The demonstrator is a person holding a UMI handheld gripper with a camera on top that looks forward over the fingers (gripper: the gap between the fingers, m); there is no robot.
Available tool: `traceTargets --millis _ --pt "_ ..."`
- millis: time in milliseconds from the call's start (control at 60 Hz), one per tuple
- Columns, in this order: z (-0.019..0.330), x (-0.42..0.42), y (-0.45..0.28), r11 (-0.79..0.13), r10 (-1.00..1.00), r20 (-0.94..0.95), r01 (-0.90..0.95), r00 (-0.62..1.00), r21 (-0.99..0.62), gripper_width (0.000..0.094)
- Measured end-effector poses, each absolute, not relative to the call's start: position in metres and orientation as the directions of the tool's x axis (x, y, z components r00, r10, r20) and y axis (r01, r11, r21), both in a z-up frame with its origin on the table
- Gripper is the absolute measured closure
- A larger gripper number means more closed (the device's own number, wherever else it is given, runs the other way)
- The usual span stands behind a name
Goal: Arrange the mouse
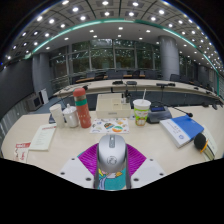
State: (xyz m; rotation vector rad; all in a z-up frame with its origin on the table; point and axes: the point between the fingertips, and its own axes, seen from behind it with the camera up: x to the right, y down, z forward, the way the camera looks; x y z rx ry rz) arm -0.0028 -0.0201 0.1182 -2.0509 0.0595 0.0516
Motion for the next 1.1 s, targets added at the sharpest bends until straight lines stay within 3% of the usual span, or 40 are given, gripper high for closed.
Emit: traceTargets --millis 167,317,400,433,500,517,550,850,1100 --pt "0.028 -0.047 -0.005 -0.577 0.0 -0.027 -0.022 1.0 -0.817 0.0565" --pt "-0.011 -0.054 -0.002 -0.621 0.016 0.012 0.019 1.0 -0.784 0.0473" --pt "-0.009 -0.052 -0.003 -0.617 0.019 0.029 0.035 0.999 -0.786 0.0421" --pt "-0.005 -0.052 -0.007 -0.625 0.024 0.035 0.043 0.999 -0.78 0.0349" --pt "0.009 -0.053 -0.018 -0.627 0.025 0.036 0.044 0.999 -0.778 0.0092" --pt "0.014 -0.052 -0.02 -0.628 0.026 0.038 0.046 0.999 -0.777 0.0064" --pt "0.027 -0.05 -0.027 -0.622 0.021 0.045 0.048 0.999 -0.781 0.0094" --pt "0.144 -0.062 -0.147 -0.56 -0.019 0.05 0.031 0.999 -0.828 0.0076" --pt "0.179 -0.073 -0.256 -0.533 -0.027 0.028 0.01 0.999 -0.846 0.0076"
